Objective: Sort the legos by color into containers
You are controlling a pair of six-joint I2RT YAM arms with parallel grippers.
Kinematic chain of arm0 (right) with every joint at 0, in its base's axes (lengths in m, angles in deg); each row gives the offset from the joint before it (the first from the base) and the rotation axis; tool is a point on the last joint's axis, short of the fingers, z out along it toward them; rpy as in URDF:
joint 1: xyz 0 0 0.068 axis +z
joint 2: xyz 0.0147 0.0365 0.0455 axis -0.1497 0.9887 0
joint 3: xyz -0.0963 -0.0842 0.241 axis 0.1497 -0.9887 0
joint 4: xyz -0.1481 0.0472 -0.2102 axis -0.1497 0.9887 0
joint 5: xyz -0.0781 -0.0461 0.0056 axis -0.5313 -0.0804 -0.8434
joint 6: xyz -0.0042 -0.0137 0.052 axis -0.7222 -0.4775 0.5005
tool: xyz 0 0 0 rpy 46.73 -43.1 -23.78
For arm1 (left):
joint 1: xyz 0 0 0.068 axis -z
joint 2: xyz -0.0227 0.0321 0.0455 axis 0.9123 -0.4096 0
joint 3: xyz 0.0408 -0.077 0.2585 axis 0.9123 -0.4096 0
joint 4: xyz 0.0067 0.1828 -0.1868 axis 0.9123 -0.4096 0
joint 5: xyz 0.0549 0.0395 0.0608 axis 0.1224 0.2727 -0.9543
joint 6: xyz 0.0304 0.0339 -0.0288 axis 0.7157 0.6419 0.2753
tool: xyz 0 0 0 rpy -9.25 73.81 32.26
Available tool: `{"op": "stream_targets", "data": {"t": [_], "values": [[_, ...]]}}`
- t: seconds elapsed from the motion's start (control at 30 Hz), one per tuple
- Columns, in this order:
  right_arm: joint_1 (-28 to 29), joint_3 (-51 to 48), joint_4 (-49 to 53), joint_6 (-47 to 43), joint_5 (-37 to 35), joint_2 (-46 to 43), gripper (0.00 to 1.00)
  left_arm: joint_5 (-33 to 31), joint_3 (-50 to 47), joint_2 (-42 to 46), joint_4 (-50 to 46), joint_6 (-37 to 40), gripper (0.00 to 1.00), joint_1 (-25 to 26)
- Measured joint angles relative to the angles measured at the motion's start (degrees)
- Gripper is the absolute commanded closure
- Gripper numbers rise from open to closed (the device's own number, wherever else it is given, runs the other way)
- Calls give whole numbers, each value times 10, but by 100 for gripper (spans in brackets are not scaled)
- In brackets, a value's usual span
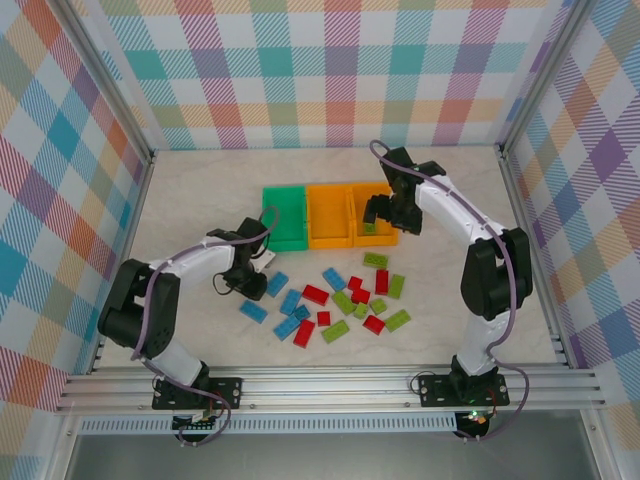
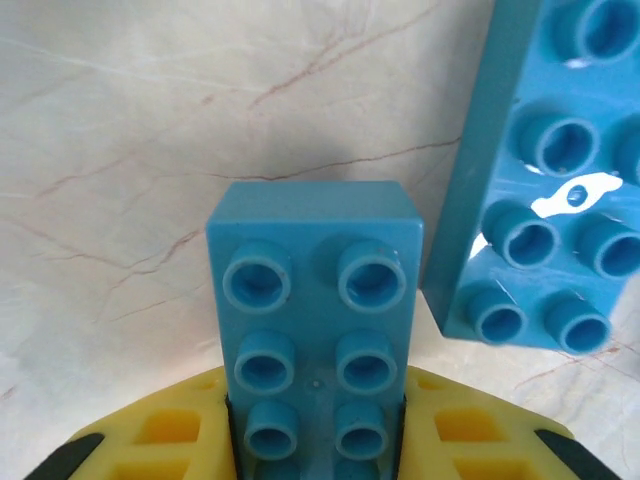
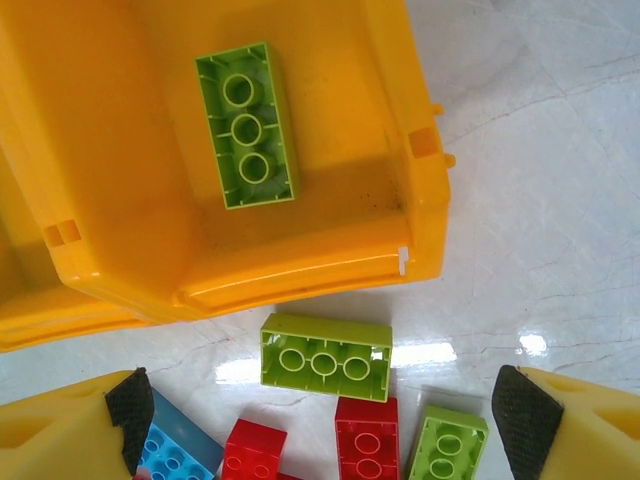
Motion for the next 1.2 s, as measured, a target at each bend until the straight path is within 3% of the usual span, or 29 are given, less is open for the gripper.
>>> {"op": "stream_targets", "data": {"t": [0.2,0.43,0.7,1.0,1.2], "values": [[0,-10,-1,0,0,-1,12,-26,28,57,-20,-18,76,0],[5,-64,-18,-14,-19,-51,13,-37,132,92,-28,-57,74,-3],[24,-206,-43,7,-22,-132,11,2,325,-95,-23,-143,72,-3],[58,-283,-94,67,-9,-135,9,23,376,-210,-28,-238,71,-3],[59,-303,-122,79,5,-139,9,26,390,-214,-19,-279,54,-3]]}}
